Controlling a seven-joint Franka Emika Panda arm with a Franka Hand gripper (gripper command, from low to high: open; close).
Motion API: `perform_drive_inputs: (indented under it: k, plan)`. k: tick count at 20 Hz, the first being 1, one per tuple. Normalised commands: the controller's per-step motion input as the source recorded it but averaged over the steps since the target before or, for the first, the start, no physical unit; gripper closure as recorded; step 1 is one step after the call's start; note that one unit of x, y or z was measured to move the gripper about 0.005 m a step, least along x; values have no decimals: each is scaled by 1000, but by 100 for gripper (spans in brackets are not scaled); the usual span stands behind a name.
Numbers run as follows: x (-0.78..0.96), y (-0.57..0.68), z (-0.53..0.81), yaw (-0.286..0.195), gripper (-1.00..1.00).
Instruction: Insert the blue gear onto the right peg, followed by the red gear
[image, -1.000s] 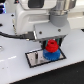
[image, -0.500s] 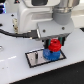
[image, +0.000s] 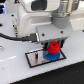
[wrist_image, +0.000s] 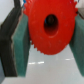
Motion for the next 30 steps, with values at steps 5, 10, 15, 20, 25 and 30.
perform_drive_inputs:
  k: [5,10,15,20,25,30]
  plan:
    - [1,-120,367,0,100]
    - [53,-166,2,0,100]
    - [73,-73,-287,0,100]
    - [101,-23,-175,0,100]
    - [23,56,53,0,100]
    - [72,122,374,0,100]
